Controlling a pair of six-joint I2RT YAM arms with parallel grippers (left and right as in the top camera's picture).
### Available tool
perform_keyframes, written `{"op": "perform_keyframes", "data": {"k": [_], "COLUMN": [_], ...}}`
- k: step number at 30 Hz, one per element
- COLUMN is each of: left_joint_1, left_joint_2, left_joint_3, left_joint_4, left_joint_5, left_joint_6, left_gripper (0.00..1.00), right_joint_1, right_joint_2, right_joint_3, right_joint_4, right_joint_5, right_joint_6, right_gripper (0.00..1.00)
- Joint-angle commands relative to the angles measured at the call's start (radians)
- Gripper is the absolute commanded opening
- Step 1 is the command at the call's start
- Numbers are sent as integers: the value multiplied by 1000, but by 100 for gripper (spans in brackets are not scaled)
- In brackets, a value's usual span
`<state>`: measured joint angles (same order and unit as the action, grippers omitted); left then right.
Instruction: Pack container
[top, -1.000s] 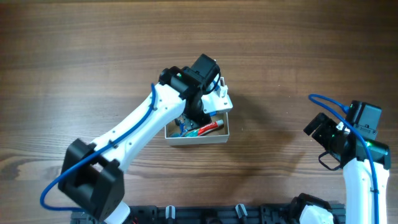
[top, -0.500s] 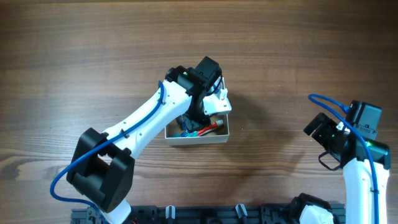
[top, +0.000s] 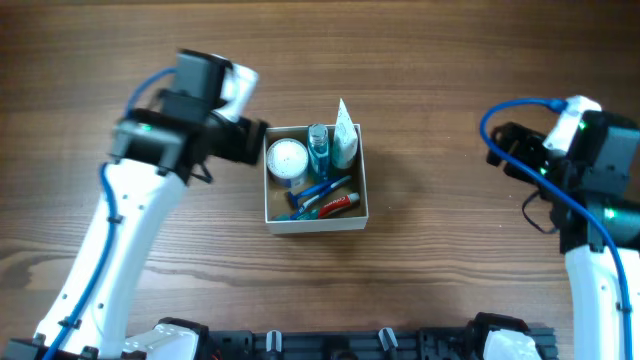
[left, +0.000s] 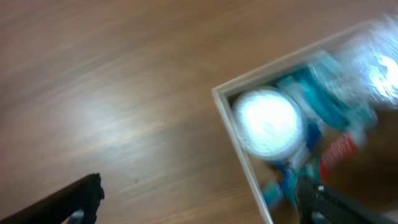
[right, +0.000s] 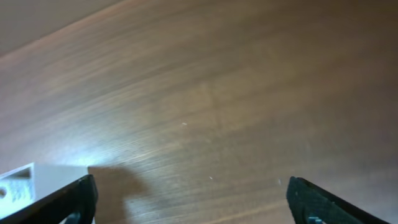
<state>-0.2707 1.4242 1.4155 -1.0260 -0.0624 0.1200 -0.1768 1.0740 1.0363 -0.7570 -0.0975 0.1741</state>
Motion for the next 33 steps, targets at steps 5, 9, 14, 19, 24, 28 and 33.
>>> {"op": "perform_keyframes", "data": {"k": [5, 9, 14, 19, 24, 28, 33], "left_joint_1": [286, 339, 309, 305, 305, 305, 305], "left_joint_2": [35, 33, -76, -475, -909, -940, -939], "left_joint_3": [2, 2, -39, -414, -700, -700, -700], "left_joint_4": [77, 74, 37, 143, 185, 173, 119], "left_joint_5": [181, 166, 154, 156, 155, 155, 155], "left_joint_6": [-336, -333, -254, -258, -364, -364, -364], "left_gripper": [100, 100, 100, 100, 100, 100, 100], "right_joint_1": [93, 93, 93, 93, 93, 93, 93], "right_joint_2": [258, 205, -39, -369, -534, -517, -502], "right_joint_3": [13, 13, -34, -225, -310, -310, -310], "right_joint_4": [166, 146, 41, -22, -101, -85, -93], "right_joint_5": [-9, -3, 82, 77, 82, 67, 68], "right_joint_6": [-185, -198, -143, -76, -13, -4, -3], "right_gripper": [100, 100, 100, 100, 100, 100, 100]}}
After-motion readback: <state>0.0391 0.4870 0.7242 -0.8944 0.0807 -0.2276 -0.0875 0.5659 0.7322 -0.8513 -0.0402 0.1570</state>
